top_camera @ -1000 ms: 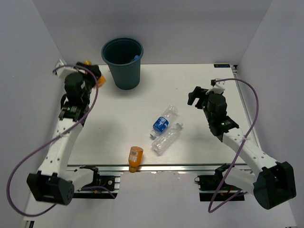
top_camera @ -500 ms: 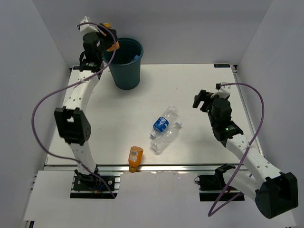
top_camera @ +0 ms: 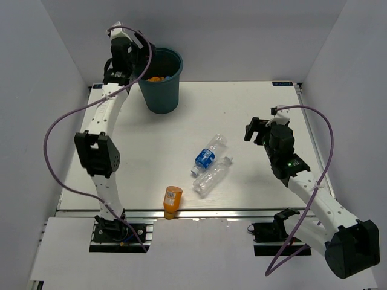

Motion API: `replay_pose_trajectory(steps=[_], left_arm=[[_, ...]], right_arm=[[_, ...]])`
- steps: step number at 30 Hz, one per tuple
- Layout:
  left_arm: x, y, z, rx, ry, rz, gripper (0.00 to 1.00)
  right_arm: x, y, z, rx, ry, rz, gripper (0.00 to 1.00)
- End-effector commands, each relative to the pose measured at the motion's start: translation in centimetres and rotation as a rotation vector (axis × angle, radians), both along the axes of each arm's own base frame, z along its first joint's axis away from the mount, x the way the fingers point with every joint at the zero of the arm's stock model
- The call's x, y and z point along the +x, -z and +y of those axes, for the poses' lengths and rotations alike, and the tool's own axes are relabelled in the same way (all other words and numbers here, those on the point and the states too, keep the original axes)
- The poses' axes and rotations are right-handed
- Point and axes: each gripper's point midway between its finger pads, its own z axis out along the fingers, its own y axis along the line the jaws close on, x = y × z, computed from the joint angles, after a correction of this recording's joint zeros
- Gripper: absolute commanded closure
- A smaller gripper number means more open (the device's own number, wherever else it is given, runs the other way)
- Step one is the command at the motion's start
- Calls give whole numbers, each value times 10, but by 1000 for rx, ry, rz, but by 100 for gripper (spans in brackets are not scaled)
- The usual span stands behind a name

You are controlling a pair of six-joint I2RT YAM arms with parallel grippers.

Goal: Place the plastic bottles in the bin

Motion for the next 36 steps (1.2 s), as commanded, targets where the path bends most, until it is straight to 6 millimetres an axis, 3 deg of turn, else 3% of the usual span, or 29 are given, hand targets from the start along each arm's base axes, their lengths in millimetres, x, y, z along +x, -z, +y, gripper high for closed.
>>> replay_pose_trajectory(steps=[1,3,4,6,7,10,11,12,13,16,22,24,25,30,34,36], left_arm=[[-85,-73,-15,17,65,-48,2],[-117,-35,-25,28,114,79,2],[-153,2,-37,32,161,151,2],[-186,24,-58,-7,230,128,2],[-219,57,-73,-33,269,162,2],[-269,105,-100,-26,363,243,2],[-287,133,-93,3,342,313,2],[-299,145,-92,29,338,347,2],[-323,164,-90,85,353,414,2],[-367,188,-90,166,403,499,2],[-442,240,-98,104,587,633,2],[-456,253,-95,86,609,645,2],[-464,250,-104,57,658,636,2],[-471,255,-97,87,630,664,2],[-498,269,-110,100,734,722,2],[-498,275,-105,151,691,734,2]], right_arm=[[-1,-16,4,14,-37,-57,11],[-2,-16,5,8,-47,-66,11],[-1,-15,5,5,-49,-70,11],[-1,-13,6,-5,-58,-72,11],[1,-11,7,-8,-64,-70,11],[5,-6,10,-22,-79,-52,11],[6,-3,11,-28,-81,-37,11],[8,0,11,-28,-80,-25,11],[9,4,14,-29,-94,-14,11],[9,10,17,-31,-109,3,11],[10,16,15,-38,-99,15,11],[10,17,17,-33,-106,16,11],[10,17,18,-32,-110,17,11],[10,18,18,-33,-113,20,11],[10,19,18,-37,-110,33,11],[10,22,17,-40,-102,44,11]])
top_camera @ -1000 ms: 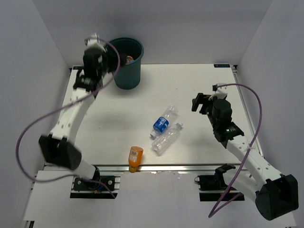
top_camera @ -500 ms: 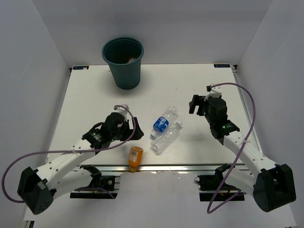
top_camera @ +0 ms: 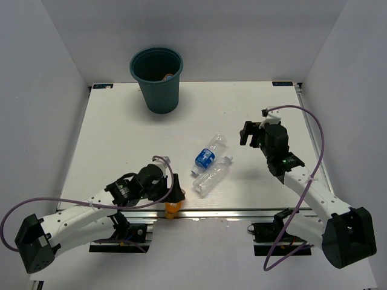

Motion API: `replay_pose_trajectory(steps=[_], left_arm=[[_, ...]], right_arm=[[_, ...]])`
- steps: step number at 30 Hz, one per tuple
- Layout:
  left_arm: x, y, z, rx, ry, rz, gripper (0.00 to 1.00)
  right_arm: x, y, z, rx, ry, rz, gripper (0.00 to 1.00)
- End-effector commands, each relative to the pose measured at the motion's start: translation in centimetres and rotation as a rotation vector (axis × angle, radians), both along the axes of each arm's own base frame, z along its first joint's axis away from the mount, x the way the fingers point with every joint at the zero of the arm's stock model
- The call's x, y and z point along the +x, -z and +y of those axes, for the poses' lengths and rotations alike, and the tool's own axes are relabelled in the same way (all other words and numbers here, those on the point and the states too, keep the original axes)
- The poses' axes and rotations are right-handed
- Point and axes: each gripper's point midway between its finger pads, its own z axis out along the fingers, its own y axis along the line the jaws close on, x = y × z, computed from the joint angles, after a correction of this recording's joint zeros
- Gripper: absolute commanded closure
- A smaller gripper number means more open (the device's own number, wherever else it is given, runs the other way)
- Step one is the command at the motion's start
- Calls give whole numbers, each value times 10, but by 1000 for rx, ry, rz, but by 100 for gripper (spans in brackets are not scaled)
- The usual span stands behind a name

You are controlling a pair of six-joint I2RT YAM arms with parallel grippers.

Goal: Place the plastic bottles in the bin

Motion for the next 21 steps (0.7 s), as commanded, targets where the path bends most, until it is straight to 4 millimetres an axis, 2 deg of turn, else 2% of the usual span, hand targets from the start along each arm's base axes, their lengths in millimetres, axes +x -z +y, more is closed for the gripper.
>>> replay_pose_trajectory(steps=[1,3,9,15,16,18,19,21], left_arm=[[-14,15,8,95,-9,33,2],[-11,24,14,165,-34,37,2],[-13,53,13,305,-22,40,2],[3,51,3,344,-18,-26,6],[8,47,2,347,-31,-50,15],[14,40,1,350,-44,-73,26],[17,33,-1,343,-51,-87,40],[25,24,2,347,-87,-122,51]], right_arm=[[6,-10,-2,1,14,-25,11],[6,-11,-1,2,10,-28,11],[6,-8,3,-6,-17,-15,11],[7,-9,1,-9,-10,-12,11],[7,-9,0,-9,-5,-14,10],[6,-10,-1,-9,-1,-17,11],[6,-11,-1,-9,-1,-19,11],[6,-11,-1,-8,-2,-19,11]])
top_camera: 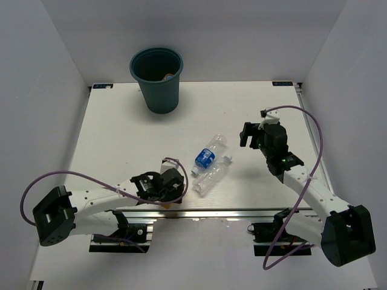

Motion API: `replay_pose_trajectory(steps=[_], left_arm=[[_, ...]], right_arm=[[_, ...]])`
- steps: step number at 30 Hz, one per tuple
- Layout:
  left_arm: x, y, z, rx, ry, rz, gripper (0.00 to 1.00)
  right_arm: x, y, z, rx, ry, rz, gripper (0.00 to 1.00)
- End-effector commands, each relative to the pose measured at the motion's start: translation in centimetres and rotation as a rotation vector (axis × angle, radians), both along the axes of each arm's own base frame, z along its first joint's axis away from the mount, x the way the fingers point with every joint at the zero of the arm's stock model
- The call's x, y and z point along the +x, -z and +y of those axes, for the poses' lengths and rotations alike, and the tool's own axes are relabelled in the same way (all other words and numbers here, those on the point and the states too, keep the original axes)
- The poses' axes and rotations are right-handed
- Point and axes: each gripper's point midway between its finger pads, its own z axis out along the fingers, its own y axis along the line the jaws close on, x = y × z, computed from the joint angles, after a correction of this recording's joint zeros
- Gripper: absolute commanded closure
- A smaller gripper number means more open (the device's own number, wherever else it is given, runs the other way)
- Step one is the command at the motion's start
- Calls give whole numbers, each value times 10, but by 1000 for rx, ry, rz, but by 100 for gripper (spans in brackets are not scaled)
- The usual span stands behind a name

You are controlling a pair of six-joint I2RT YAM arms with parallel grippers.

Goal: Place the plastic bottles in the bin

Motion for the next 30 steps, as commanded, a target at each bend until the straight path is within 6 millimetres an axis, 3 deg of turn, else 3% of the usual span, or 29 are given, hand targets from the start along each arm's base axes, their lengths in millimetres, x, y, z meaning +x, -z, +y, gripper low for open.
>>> replay_pose_trajectory(steps=[1,4,5,7,8,10,11,14,15,17,18,19,22,23,24,25,28,30], left_arm=[[25,-32,-7,-34,-55,-129,53],[45,-54,0,-40,-141,-241,54],[57,-71,4,-41,-193,-307,55],[65,-88,18,-1,-266,-356,55],[74,-111,19,-19,-315,-404,52],[94,-138,39,17,-420,-516,48],[103,-158,37,-6,-438,-560,43],[144,-202,35,-54,-451,-661,41],[171,-231,34,-113,-488,-695,41],[192,-259,29,-116,-441,-724,41],[208,-300,33,-122,-451,-801,41],[222,-305,34,-69,-477,-828,41],[263,-353,39,-68,-503,-927,41],[278,-360,46,-81,-510,-936,41],[288,-385,47,-121,-521,-978,42],[306,-375,43,-99,-518,-965,42],[334,-385,48,-59,-535,-996,41],[365,-391,53,-21,-560,-1035,37]], right_arm=[[7,-22,0,14,5,-57,11],[8,-21,1,15,2,-54,11],[8,-20,1,13,2,-50,11],[9,-19,0,5,6,-49,11],[9,-18,-1,0,8,-44,11],[9,-18,-2,-1,13,-44,11],[9,-20,-1,2,12,-49,11],[8,-21,-2,3,13,-54,11],[8,-22,-4,1,27,-57,11],[8,-22,-7,-2,37,-61,11],[8,-22,-8,-3,41,-61,11],[7,-22,-8,-1,43,-62,11],[6,-23,-7,5,35,-65,11],[6,-23,-6,9,31,-66,11],[6,-23,-5,12,28,-65,11],[7,-23,-5,11,27,-68,11],[7,-20,-3,10,16,-62,11],[8,-17,-2,7,7,-64,11]])
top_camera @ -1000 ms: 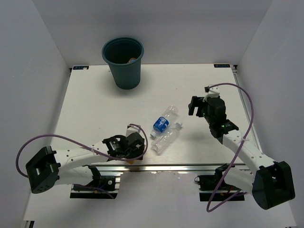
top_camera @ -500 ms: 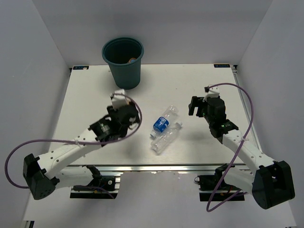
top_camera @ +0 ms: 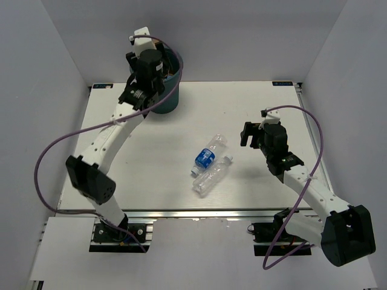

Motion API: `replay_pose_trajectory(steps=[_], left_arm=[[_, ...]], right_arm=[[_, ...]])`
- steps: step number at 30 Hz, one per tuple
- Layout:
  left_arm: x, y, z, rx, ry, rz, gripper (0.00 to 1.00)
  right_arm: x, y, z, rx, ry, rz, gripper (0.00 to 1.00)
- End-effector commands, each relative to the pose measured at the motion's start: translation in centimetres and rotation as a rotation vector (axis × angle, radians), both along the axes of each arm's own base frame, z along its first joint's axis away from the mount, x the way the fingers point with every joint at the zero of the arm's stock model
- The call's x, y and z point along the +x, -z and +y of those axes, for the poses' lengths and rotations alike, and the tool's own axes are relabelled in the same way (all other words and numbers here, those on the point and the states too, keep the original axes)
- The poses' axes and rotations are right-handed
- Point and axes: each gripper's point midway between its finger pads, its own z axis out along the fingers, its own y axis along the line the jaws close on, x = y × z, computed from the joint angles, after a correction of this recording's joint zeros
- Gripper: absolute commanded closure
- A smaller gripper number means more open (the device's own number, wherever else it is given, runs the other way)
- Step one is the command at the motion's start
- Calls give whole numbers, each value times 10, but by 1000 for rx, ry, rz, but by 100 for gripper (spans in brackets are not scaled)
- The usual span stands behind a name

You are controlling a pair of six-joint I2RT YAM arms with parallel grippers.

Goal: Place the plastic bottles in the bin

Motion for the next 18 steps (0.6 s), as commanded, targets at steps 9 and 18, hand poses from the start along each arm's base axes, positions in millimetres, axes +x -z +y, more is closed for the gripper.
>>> replay_pose_trajectory(steps=[9,18], left_arm=[[155,22,55,-47,-117,-41,2],[134,-3,48,-71,2,-95,2]], right_arm=[[6,-9,15,49,-62,-36,11],[-1,-8,31,88,-159,-50,11]])
